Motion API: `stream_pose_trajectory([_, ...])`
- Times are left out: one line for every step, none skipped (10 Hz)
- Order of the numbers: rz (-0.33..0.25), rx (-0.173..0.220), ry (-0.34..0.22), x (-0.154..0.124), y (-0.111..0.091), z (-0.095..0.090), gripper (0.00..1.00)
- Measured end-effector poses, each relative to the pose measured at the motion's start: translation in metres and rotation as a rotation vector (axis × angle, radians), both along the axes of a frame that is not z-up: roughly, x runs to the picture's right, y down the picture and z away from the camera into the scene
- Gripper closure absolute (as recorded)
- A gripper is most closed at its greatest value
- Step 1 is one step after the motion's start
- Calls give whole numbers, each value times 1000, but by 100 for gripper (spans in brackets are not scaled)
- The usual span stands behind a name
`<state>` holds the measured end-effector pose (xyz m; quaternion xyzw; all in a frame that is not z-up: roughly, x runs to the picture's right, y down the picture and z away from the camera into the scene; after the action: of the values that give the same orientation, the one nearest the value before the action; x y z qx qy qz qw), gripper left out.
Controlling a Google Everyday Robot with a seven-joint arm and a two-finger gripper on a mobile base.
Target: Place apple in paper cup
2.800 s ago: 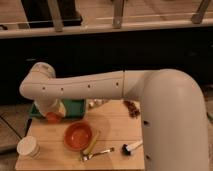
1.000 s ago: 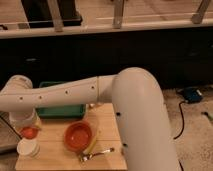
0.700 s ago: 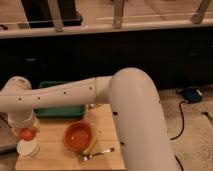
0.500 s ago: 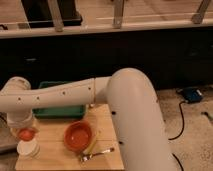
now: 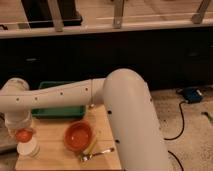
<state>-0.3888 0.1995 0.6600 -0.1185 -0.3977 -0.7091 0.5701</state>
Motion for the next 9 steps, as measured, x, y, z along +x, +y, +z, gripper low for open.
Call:
stream_pose_trajectory([-7, -4, -8, -3, 1, 1, 81])
stream_pose_trajectory([-11, -7, -15, -6, 1, 3, 81])
stream_pose_trajectory([-13, -10, -19, -6, 1, 5, 80])
stream_pose_trajectory([-16, -13, -27, -8, 1, 6, 76])
stream_pose_trajectory([-20, -16, -33, -10, 2, 8, 72])
stream_pose_trajectory([-23, -18, -39, -11, 2, 9, 71])
stream_pose_trajectory([-24, -20, -43, -12, 2, 9, 70])
stream_pose_trajectory([-28, -23, -51, -14, 2, 11, 66])
stream_pose_trajectory([-32, -25, -58, -15, 2, 12, 66])
